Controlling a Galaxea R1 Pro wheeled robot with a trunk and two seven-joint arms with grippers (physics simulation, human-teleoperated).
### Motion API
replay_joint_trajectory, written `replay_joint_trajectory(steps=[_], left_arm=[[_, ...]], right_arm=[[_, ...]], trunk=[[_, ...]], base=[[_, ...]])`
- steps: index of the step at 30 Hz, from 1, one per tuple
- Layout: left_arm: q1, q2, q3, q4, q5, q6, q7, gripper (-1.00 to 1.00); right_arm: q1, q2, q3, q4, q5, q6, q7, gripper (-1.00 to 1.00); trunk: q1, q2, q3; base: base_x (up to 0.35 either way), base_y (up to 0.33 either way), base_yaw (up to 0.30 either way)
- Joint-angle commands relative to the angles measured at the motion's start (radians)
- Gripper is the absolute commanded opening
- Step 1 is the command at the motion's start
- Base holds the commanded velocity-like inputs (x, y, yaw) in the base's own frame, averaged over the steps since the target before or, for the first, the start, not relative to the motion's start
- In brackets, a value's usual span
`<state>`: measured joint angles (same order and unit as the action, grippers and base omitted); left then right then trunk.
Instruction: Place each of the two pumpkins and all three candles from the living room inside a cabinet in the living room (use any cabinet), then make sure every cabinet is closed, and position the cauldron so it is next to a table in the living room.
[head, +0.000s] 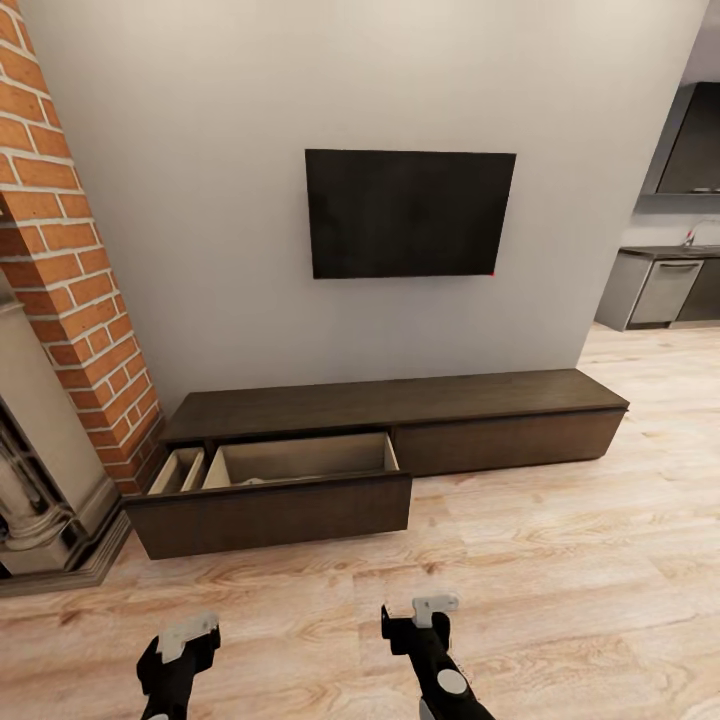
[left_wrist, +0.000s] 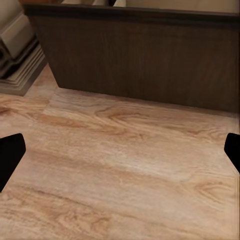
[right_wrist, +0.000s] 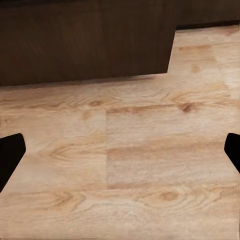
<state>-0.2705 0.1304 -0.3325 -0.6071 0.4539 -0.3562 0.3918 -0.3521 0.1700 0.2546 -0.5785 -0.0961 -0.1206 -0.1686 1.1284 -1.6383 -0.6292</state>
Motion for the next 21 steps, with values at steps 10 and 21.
replay_joint_trajectory(steps=[10, 21], left_arm=[[-0.001, -0.006, -0.011, 0.002, -0.001, -0.018, 0.006, 1.0], [0.0, -0.002, -0.05, -0.005, -0.001, -0.022, 0.002, 1.0]], right_arm=[[-0.002, 0.004, 0.169, 0.011, 0.043, -0.101, -0.127, 1.0], [-0.001, 0.004, 0.194, 0.009, 0.043, -0.144, -0.17, 1.0]], trunk=[[0.0, 0.0, -0.001], [-0.012, 0.021, 0.008]], base=[[-0.02, 0.0, 0.0], [-0.002, 0.0, 0.0]])
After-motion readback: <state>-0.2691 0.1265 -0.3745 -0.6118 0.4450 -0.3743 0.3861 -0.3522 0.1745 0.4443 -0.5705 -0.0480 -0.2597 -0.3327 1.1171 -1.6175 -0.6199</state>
